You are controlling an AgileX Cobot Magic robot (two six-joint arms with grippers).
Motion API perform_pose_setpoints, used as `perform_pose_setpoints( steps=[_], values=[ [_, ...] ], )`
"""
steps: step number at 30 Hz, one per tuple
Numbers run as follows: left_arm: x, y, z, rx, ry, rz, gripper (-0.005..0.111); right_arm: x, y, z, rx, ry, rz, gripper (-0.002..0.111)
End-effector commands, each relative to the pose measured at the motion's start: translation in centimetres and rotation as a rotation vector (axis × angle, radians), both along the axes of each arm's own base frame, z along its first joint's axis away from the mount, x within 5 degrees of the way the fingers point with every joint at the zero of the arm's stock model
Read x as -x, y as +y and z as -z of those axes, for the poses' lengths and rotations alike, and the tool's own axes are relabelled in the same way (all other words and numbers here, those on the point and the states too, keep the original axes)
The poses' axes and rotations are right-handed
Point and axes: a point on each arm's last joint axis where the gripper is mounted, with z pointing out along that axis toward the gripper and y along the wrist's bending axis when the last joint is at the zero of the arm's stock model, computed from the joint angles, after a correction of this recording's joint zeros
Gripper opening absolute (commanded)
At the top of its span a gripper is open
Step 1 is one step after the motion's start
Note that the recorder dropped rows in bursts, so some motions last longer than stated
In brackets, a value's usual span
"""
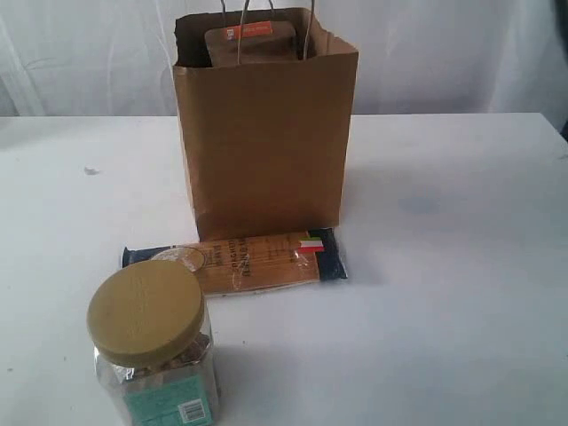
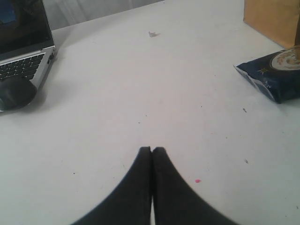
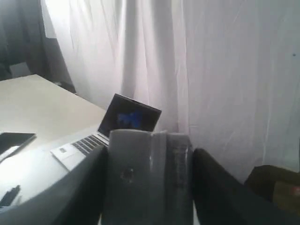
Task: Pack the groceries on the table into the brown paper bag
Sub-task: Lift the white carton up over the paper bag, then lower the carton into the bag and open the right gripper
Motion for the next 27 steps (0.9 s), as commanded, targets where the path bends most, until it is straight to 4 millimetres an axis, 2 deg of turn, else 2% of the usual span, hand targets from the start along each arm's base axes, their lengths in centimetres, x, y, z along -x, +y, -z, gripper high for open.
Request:
perform_pose_setpoints(
  steps=[1,3,8,14,21,27],
  values=[
    [0.0,0.0,0.1,0.004,-0.003,-0.003,0.0,-4.9,1.6,1.6,0.064,-0.116,0.061,0.033],
    [0.0,0.0,0.1,0.004,-0.003,-0.003,0.0,-7.4,2.2,2.9,0.129,-0.14,0.099,0.033],
    [0.0,0.0,0.1,0.004,-0.003,-0.003,0.0,-10.5,2.0,4.4,0.21,-0.191,0.149,0.033],
    [0.0,0.0,0.1,0.004,-0.003,-0.003,0.0,-12.5,1.5,4.9,0.153,-0.246,0.17,0.033],
    [0.0,0.0,0.1,0.004,-0.003,-0.003,0.0,-14.7,1.3,7.3,0.197,-0.197,0.199,0.033],
    [0.0,0.0,0.1,0.004,-0.003,-0.003,0.0,-15.2,1.2,8.6,0.248,-0.133,0.213,0.043]
  ],
)
